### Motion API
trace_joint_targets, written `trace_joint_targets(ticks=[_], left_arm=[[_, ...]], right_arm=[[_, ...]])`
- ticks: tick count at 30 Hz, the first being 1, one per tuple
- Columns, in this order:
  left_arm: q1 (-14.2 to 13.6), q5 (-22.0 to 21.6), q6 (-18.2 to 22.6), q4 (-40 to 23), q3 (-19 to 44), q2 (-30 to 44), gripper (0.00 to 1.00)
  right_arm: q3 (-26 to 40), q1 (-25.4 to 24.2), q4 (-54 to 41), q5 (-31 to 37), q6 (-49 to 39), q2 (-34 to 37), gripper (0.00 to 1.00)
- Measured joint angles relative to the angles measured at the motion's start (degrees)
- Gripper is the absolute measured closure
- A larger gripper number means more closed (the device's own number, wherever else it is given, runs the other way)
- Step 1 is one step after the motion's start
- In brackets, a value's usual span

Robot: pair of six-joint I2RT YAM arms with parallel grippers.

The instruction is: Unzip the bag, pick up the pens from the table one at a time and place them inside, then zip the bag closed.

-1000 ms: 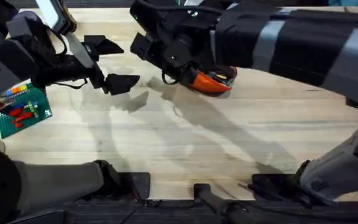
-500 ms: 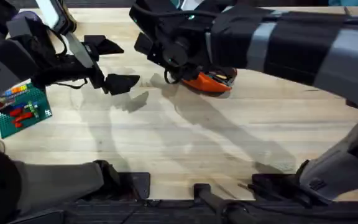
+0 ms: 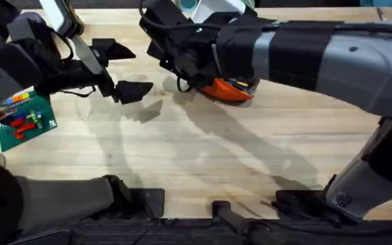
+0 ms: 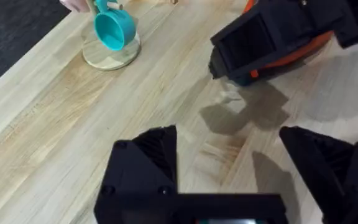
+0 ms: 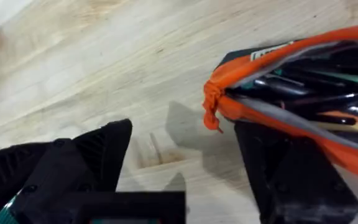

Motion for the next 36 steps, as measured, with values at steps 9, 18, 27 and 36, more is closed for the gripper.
trace_joint_targets(ticks=[9, 18, 27, 36], left_arm=[[0.0, 0.0, 0.0, -0.01, 0.0, 0.0, 0.008], [0.0, 0.0, 0.0, -0.02, 0.0, 0.0, 0.007], [0.0, -0.02, 0.0, -0.02, 0.0, 0.0, 0.008], [0.0, -0.02, 0.0, 0.0, 0.0, 0.0, 0.008]], right_arm=[[0.01, -0.58, 0.8, 0.82, -0.22, 2.43, 0.083], [0.02, -0.65, 0.82, 1.94, -0.43, 2.46, 0.361], [0.02, -0.7, 0.82, 3.01, -0.52, 2.45, 0.659], [0.02, -0.76, 0.82, 3.19, -0.62, 2.46, 0.953]])
